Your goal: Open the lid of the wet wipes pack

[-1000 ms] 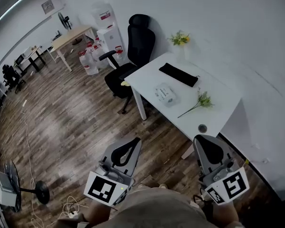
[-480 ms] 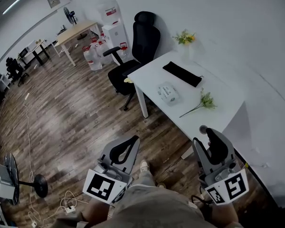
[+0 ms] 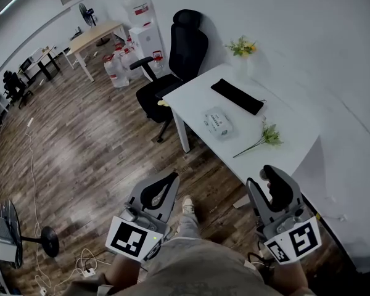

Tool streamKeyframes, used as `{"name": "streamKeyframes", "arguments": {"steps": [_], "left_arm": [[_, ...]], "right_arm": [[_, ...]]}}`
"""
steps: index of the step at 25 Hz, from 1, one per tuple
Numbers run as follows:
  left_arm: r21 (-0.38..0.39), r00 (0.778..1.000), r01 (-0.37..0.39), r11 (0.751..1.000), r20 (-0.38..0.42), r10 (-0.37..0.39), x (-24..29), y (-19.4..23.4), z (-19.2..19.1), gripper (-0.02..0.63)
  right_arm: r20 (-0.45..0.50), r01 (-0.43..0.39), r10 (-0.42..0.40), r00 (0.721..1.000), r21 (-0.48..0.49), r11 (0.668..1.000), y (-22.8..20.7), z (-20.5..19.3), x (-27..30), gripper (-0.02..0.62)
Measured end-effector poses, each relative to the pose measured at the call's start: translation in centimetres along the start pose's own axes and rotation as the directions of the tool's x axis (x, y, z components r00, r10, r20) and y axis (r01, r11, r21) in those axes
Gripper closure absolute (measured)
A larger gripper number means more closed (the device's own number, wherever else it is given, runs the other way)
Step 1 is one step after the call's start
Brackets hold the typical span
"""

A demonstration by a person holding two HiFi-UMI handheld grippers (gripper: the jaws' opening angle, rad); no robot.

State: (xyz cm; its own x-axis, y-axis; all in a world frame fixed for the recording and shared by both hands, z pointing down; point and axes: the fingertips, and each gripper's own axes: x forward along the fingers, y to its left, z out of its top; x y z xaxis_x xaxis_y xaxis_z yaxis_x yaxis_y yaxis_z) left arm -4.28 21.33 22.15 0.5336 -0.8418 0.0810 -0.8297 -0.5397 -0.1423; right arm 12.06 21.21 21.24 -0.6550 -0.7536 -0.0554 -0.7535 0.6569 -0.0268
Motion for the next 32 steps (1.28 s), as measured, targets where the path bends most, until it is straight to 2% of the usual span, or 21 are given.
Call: {"name": "streamKeyframes", "arguments": {"steps": [6,20,25,32], "left_arm": [[-0.034,1.000,0.017,0.999,-0.008,-0.018,3.5,3.7,-1.3,0.589],[-0.101,0.993,0.099,0.990,-0.048,-0.104,14.4,17.0,-2.9,0.589],[-0.097,0.990,0.129,0.987,-0.049,-0.134,17.8,21.0,-3.4,0.589],[-0.091,0.984,0.170,0.981,-0.042,-0.174,20.6,23.4,-3.9,0.589]], "right_arm": [[-0.045,0.013,-0.013,0.999,-0.007,1.000,-2.1,-1.6,4.9,0.417],[-0.174,0.060,-0.058,0.983,0.003,0.998,-7.2,-4.0,20.9,0.417],[-0.181,0.090,-0.088,0.979,0.000,0.996,-9.2,-4.3,25.5,0.417],[-0.172,0.130,-0.129,0.977,-0.001,0.991,-11.0,-4.9,29.0,0.417]]}}
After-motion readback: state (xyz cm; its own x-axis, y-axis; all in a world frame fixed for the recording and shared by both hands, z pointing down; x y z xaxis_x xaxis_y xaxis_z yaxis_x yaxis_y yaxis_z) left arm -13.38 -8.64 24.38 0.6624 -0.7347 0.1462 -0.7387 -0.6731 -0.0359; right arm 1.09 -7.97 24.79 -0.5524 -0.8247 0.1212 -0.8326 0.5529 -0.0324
